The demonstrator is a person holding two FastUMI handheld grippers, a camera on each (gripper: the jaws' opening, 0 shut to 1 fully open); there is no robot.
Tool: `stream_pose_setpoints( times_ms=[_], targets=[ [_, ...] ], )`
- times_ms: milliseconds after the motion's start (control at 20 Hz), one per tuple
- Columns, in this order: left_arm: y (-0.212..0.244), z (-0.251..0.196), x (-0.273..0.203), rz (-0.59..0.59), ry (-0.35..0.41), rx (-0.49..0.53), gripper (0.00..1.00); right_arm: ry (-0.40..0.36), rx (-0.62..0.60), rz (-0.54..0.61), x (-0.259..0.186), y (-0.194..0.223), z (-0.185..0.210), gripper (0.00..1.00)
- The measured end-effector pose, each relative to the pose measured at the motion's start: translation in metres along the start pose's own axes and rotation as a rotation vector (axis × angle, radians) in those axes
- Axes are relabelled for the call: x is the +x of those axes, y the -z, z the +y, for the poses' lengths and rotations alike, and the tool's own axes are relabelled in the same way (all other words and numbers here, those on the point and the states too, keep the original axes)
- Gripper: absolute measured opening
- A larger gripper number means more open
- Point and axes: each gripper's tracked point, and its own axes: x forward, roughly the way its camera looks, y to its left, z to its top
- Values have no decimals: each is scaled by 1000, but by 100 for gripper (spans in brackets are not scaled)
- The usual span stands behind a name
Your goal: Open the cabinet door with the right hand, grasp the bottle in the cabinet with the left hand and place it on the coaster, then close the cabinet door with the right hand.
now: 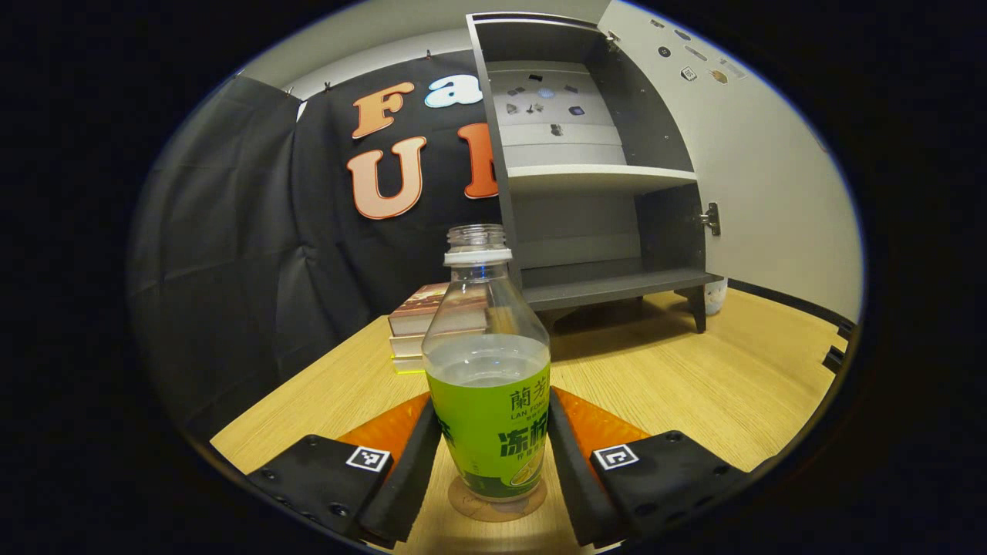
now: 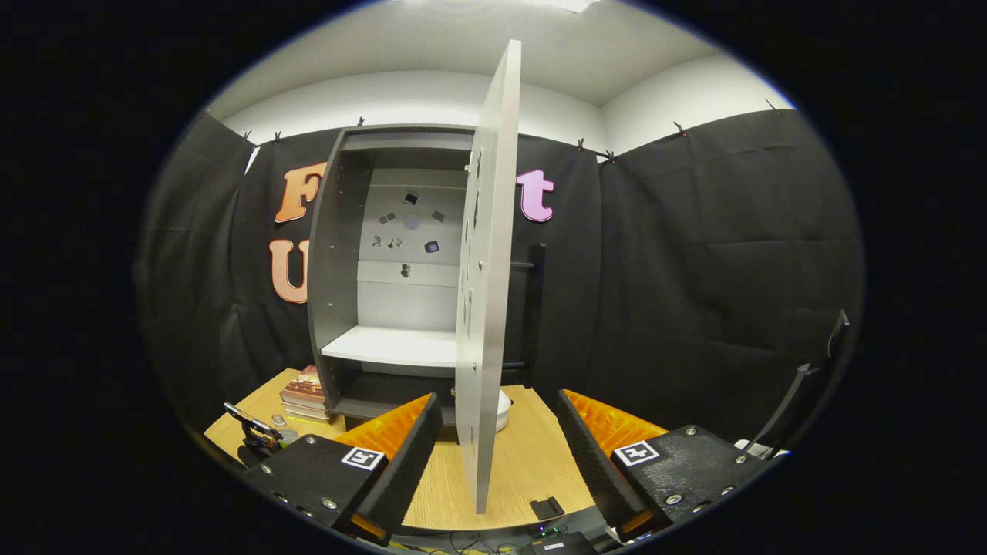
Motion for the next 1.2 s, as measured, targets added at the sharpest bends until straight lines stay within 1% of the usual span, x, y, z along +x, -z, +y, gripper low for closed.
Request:
stream_pose_setpoints(
  times_ms=[100,250,400,600,650,700,800,1050,1200],
  targets=[
    [9,1,0,12,-11,2,81,-1,-8,-5,0,-3,2,93],
    [8,-3,1,-11,-4,21,81,-13,-18,2,1,-2,6,93],
    [8,3,0,-13,-8,-2,81,-19,-27,1,1,-2,10,93],
    [3,7,0,-8,-15,29,87,-15,-33,1,2,-2,9,93],
    [1,7,-1,-11,-12,32,91,-16,-26,-1,2,-2,9,93],
    [-3,8,-2,-14,-8,33,90,-16,-18,-6,2,-1,9,93],
    [-12,9,-4,-17,-4,33,94,-6,-15,-19,3,-6,3,93],
    [-45,13,-14,-39,-10,29,95,37,-21,-69,1,-18,-29,93],
    [-65,15,-19,-32,-25,4,95,54,-25,-114,8,-35,-49,93]
  ],
)
